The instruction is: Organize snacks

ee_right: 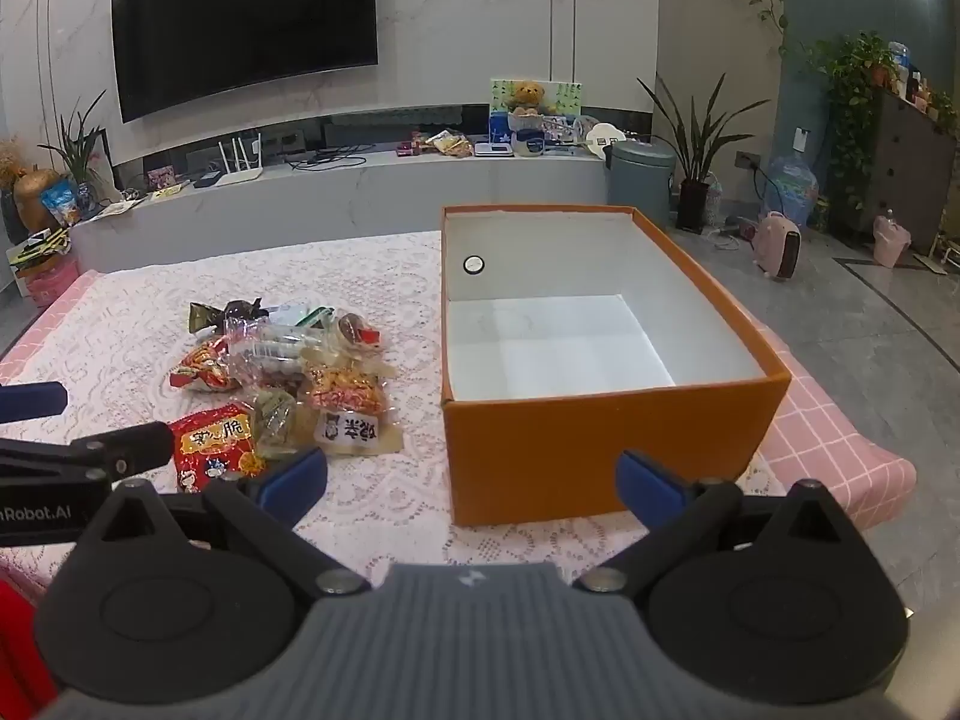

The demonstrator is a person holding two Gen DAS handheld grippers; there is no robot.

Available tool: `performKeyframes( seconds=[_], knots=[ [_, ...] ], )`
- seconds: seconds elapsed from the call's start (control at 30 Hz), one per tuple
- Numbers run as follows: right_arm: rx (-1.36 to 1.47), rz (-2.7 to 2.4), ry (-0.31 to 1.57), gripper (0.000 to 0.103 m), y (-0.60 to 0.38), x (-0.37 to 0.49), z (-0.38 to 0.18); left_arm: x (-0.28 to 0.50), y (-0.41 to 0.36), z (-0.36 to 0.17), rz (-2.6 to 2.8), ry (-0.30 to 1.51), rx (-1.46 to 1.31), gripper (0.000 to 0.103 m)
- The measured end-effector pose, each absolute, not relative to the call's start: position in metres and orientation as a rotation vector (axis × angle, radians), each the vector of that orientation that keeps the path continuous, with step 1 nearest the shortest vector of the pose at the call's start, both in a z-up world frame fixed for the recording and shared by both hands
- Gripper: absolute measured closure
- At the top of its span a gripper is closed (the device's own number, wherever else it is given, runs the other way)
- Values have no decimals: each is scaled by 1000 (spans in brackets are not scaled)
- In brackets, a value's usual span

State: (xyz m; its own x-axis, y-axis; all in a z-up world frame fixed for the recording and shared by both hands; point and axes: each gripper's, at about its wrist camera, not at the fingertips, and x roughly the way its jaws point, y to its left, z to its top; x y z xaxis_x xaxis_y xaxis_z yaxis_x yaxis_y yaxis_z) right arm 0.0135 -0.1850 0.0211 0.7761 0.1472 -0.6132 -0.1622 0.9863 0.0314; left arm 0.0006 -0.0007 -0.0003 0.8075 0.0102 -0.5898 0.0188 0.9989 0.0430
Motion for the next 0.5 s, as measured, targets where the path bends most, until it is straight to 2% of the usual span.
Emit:
performKeyframes(
  seconds=[0.5],
  knots=[
    [-32,154,689,3,-181,13,20,-2,6,4,3,615,6,0]
  ],
)
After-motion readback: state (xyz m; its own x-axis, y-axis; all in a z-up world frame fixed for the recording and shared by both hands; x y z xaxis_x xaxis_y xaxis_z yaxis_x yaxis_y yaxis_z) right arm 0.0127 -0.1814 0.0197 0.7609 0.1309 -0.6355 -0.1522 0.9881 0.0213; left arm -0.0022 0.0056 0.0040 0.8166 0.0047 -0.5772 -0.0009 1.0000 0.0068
